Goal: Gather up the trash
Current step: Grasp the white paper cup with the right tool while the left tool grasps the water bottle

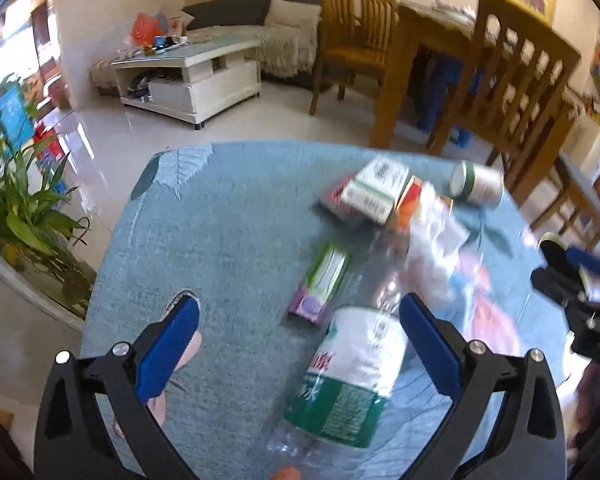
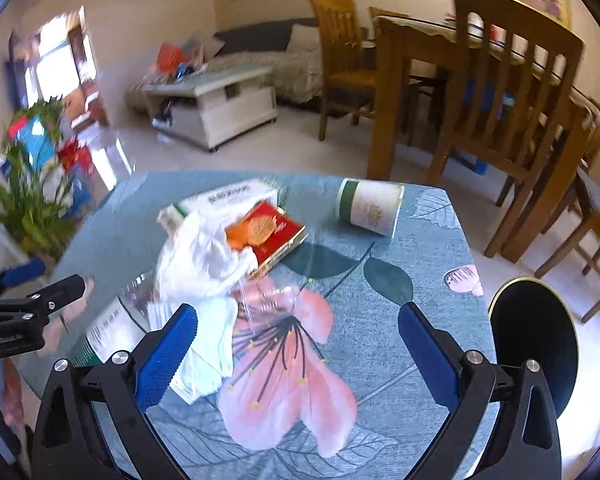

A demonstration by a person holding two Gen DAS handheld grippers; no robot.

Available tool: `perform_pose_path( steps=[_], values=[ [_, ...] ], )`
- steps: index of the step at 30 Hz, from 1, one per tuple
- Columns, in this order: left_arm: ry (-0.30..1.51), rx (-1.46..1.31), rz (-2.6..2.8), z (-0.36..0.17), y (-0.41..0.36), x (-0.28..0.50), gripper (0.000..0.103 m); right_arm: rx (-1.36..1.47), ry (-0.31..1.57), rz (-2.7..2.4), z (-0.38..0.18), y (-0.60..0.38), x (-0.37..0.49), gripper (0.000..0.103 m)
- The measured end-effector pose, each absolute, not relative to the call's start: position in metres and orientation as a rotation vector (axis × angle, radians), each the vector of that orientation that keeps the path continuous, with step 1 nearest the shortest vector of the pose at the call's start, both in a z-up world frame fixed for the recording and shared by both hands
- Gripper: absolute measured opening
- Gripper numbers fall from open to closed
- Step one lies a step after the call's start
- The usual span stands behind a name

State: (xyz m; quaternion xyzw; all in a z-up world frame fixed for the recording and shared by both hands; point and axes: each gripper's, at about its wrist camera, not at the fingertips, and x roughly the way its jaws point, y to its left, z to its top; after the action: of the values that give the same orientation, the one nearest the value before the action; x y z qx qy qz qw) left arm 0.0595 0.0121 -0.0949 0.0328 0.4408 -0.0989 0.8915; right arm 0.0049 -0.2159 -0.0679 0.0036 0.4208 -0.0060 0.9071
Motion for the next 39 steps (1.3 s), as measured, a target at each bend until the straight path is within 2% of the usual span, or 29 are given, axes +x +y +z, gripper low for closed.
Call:
perform_pose_path(
  steps=[5,9,19,22,26,31,33,35,36,39],
  values=[
    [0.882,0.142,-0.198,-0.092,0.007,0.055,0.100,-0.140,0.935,-0.119,-0.067,-0.249,0.027,0.100],
    [0.835,0.140,-0.180,-0.078,0.005,0.052,0.100,-0.206,0.842,-0.184,-0.032,-0.267,0.023,0.100],
    [0.801,0.151,-0.135,-0.065,0.002,0.047,0.100,0.036,0.745,-0.098,-0.019,-0.298,0.003,0.100],
    [0.818,0.182,-0.071,-0.066,0.000,0.049,0.100,0.091,0.650,-0.080,-0.015,-0.300,0.001,0.100],
    [0.826,0.219,-0.102,-0.069,-0.006,0.050,0.100,-0.109,0.652,-0.031,-0.023,-0.295,0.027,0.100],
    [0.806,0.222,-0.133,-0.076,-0.008,0.054,0.100,-0.275,0.807,0.054,-0.051,-0.312,0.097,0.100],
    [0.823,0.191,-0.140,-0.077,-0.004,0.059,0.097,-0.367,0.879,0.122,-0.065,-0.316,0.124,0.100],
    [0.819,0.200,-0.126,-0.076,-0.004,0.064,0.097,-0.457,0.909,0.161,-0.077,-0.312,0.138,0.100],
    [0.843,0.197,-0.138,-0.077,-0.004,0.069,0.101,-0.491,0.920,0.183,-0.082,-0.310,0.144,0.100],
    [0.860,0.217,-0.152,-0.084,-0.007,0.077,0.100,-0.600,0.926,0.263,-0.096,-0.300,0.162,0.100]
  ],
)
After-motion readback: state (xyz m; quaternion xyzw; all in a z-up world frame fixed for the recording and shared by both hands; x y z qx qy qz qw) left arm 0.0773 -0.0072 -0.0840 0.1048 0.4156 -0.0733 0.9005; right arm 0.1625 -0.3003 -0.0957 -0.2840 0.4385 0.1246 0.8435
